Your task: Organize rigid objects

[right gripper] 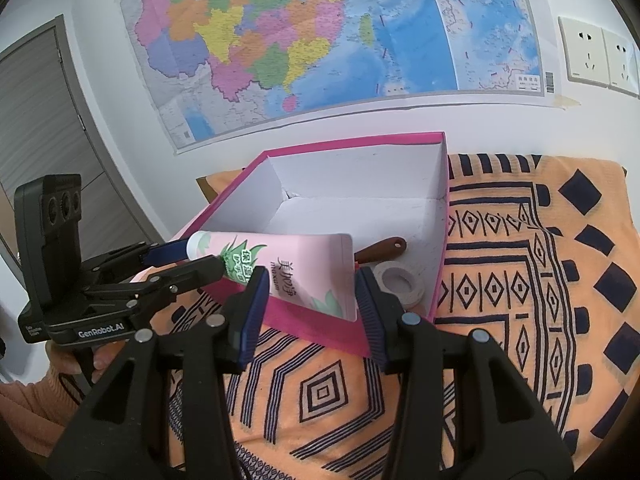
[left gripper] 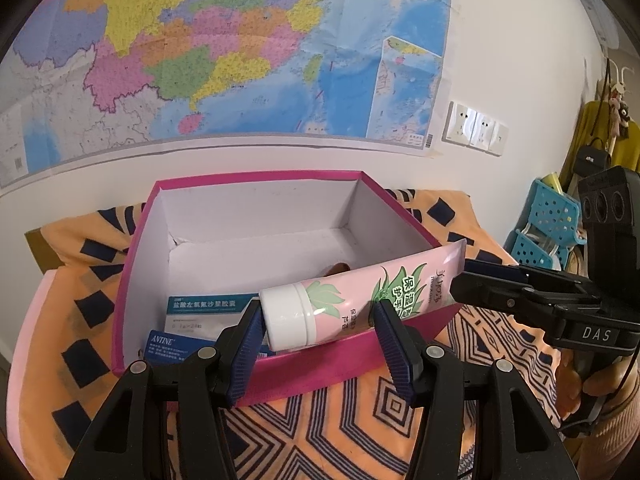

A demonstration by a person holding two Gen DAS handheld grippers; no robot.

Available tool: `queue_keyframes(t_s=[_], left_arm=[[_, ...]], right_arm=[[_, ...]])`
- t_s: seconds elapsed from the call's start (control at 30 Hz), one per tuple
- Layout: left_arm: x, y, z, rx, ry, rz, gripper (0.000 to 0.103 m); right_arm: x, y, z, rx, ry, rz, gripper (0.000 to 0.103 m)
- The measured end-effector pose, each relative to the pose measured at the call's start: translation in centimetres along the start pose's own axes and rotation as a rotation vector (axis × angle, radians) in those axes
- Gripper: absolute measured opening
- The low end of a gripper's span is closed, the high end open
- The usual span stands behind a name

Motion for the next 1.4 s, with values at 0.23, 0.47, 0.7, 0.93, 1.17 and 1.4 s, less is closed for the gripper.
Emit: queue_keyframes(t_s=[0.23, 0.47, 0.7, 0.93, 1.17, 1.4], left_arm=[[0.7, 0.1, -0.2, -0.011, -0.004, -0.010, 0.057], [1.0, 0.2, -0.4, -0.013, -0.002, -0.016, 0.057], [1.3, 0.6, -0.8, -0.014, 0.008, -0.017, 0.057], [2.0, 0.4, -1.3, -0.023, 0.012, -0.035, 0.057], [3.2, -0.1, -2.1, -0.041, 0.025, -0.075, 0.058], [3.7, -0.7, -3.4, -0.076, 0.058, -0.088, 0.059]], right_arm=[[0.5, 0.2, 0.4, 0.007, -0.008, -0.004, 0.048], [0.6, 0.5, 0.3, 0.008, -0.015, -0.003, 0.048], [1.1, 0.7, 0.2, 0.003, -0.023, -0.009, 0.048], [1.9, 0.6, 0.4, 0.004, -0.032, -0.026, 0.048], [3.1, 0.3, 0.5, 0.004, -0.046, -0.061, 0.049], [4.3, 0.1, 0.5, 0.002, -0.059, -0.087, 0.051]])
Point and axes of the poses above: each gripper's, at about its wrist camera, not at the fingertips, and x roughly the way its jaws point, z to its right, y to its top, the point moved 9 cm from there along x, roughly the way its jaws point, and after that the axes turned 1 degree about -y, right-handed, at the moved point
